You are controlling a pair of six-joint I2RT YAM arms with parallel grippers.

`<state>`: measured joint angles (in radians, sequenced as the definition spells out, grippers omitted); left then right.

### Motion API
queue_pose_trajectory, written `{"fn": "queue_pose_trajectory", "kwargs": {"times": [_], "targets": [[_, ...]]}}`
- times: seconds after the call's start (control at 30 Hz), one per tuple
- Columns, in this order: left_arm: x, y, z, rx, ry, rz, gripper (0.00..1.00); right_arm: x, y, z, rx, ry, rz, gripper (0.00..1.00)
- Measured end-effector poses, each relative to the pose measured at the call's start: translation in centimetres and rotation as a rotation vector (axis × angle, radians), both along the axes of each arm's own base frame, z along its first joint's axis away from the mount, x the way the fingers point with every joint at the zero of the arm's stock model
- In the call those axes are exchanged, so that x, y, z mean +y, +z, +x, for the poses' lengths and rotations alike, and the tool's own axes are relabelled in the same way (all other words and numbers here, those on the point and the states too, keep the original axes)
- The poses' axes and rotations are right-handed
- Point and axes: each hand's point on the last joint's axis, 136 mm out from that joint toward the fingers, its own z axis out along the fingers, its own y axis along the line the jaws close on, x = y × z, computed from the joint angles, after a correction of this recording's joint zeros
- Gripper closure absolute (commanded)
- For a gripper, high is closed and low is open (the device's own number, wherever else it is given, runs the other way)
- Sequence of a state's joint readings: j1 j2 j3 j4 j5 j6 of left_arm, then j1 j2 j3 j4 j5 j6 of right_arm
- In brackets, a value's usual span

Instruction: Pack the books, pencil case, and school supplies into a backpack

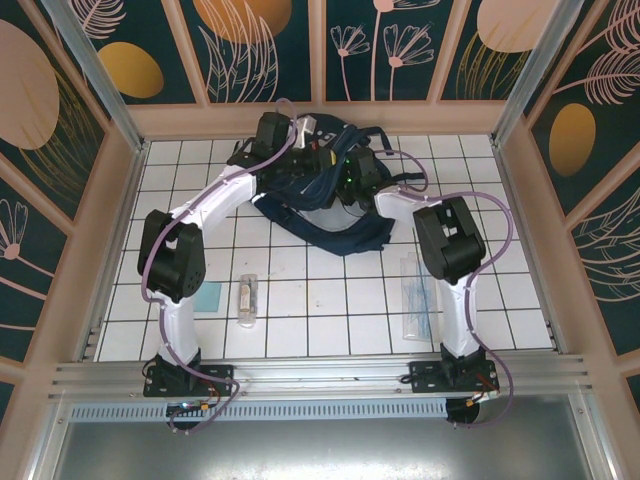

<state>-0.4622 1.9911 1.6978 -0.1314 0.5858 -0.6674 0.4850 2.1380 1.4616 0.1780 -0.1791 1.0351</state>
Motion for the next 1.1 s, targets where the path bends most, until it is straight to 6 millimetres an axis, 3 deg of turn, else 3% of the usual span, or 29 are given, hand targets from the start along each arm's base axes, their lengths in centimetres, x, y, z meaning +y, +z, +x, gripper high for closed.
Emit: {"fn": "queue_pose_trajectory", "kwargs": {"times": [0.03,0.23,0.43,0.57,0.73,0.87,0.97,1.1], "targets": [[0.1,0.1,0.1,-0.001,0.003,0.0,1.0,0.3,0.1,0.2,0.0,-0.001,0.011,0.02],[0.2,1.4,0.7,-0.03,0.022,-0.002,1.0,0.6,0.9,0.0,-0.039,0.007,0.046,0.01],[-0.2,1.1,0.4,-0.031,0.025,0.021,1.0,-1.0,1.0,-3.5,-0.033,0.051,-0.001,0.03],[-0.2,1.0,0.5,-0.041,0.035,0.036,1.0,-2.4,2.5,-5.4,-0.051,0.087,-0.075,0.01],[-0.1,1.0,0.5,-0.042,0.037,0.037,1.0,-5.6,4.4,-8.3,-0.081,0.106,-0.211,0.01],[-0.2,0.8,0.5,-0.041,0.035,0.037,1.0,-8.6,4.9,-11.2,-0.077,0.11,-0.342,0.01],[-0.2,0.6,0.5,-0.042,0.035,0.036,1.0,-11.5,4.1,-13.6,-0.034,0.088,-0.459,0.01],[-0.3,0.0,0.4,-0.045,0.027,0.029,1.0,-15.8,1.6,-17.8,0.074,0.055,-0.597,0.01]]}}
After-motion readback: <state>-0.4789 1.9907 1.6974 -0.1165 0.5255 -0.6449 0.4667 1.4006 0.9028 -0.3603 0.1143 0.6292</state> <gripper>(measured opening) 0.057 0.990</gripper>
